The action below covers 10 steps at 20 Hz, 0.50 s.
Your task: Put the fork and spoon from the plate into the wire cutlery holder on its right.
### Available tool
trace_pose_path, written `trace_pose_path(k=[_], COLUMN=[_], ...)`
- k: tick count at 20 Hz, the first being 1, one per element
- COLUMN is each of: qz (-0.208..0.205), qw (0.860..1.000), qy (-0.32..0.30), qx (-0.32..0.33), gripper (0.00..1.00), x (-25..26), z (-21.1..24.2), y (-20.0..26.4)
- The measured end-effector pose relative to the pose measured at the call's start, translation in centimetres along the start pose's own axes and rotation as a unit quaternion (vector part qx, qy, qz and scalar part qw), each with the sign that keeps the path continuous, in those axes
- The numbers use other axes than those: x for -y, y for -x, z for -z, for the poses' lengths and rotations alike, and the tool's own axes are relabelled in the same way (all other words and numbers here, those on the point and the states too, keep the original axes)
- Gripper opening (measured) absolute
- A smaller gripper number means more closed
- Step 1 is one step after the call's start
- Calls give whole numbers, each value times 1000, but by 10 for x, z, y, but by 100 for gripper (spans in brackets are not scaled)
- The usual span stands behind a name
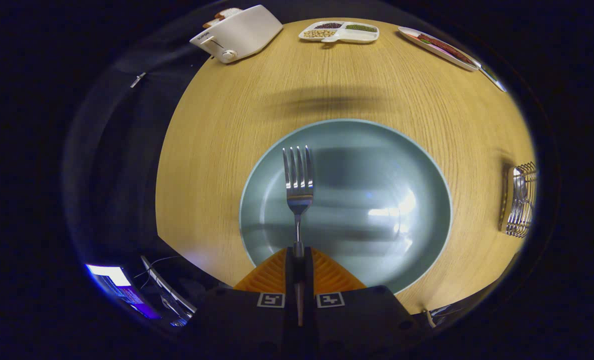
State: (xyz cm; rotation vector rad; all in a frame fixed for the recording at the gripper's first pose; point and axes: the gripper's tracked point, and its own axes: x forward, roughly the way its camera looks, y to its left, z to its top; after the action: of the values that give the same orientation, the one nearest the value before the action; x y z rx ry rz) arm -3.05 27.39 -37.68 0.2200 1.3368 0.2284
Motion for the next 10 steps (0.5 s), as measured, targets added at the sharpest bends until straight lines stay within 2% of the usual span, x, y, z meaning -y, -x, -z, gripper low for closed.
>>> trace_pose_path(k=[4, 10], qz=[0, 15], qw=[1000, 999], qy=[8, 32], qx=[3, 5], gripper=[8, 8], x=[27, 94], z=[3, 3], y=[42, 137])
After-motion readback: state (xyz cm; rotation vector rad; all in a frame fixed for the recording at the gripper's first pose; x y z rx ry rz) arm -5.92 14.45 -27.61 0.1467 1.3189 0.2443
